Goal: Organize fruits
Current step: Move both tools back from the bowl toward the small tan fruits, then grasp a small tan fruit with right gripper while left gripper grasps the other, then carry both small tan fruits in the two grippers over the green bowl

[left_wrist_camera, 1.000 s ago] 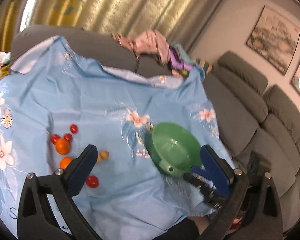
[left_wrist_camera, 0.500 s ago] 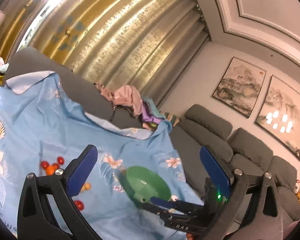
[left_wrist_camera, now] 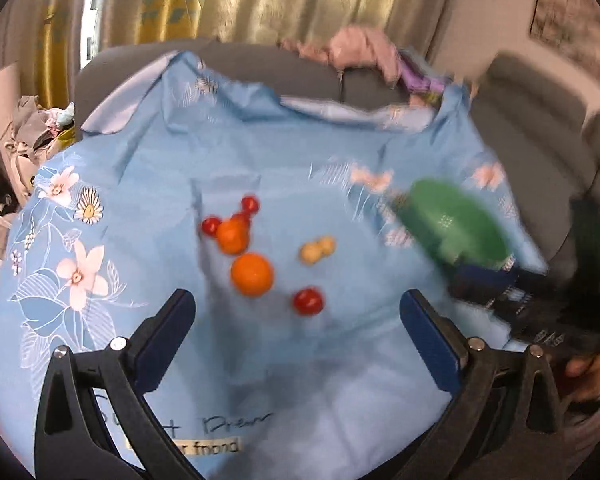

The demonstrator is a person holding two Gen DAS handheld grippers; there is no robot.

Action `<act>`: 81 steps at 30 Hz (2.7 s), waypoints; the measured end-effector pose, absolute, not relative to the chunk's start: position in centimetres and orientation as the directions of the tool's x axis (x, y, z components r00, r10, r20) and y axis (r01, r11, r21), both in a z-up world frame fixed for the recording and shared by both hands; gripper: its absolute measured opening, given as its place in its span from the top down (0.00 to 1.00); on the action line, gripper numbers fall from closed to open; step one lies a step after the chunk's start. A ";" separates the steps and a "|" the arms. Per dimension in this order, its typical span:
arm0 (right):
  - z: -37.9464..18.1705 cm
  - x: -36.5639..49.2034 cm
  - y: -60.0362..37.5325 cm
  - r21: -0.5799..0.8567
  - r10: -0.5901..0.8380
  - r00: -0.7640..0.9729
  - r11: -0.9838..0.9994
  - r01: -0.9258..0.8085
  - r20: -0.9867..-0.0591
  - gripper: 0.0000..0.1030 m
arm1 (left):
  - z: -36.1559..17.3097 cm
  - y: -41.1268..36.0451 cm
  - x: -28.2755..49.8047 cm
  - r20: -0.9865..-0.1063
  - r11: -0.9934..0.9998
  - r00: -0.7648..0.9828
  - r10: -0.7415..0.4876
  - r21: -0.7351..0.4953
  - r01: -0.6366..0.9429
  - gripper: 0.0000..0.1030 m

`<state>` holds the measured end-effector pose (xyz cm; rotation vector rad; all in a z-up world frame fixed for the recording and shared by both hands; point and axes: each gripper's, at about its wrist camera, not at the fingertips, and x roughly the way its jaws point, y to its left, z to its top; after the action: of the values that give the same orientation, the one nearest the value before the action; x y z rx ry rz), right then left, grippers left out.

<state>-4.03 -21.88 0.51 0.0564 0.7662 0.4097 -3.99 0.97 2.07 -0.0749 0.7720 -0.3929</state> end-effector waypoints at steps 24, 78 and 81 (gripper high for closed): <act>-4.9 7.5 -17.7 0.150 0.305 0.544 0.938 -0.311 -0.782 0.60 | -2.6 -1.8 4.3 -0.755 0.899 0.563 -0.335 -0.078 0.431 0.04; -5.2 5.0 -22.8 0.367 0.488 0.566 0.873 -0.322 -0.665 0.71 | -7.1 -4.9 11.9 -0.872 0.892 0.412 -0.264 -0.059 0.447 0.75; -4.7 4.5 -22.9 0.361 0.484 0.576 0.875 -0.322 -0.659 0.71 | -6.7 -4.3 11.5 -0.865 0.898 0.410 -0.289 -0.097 0.428 0.74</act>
<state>4.51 -22.92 -4.67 0.2110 0.8328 0.4757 11.51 -4.33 -6.73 0.1480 1.0569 -0.4534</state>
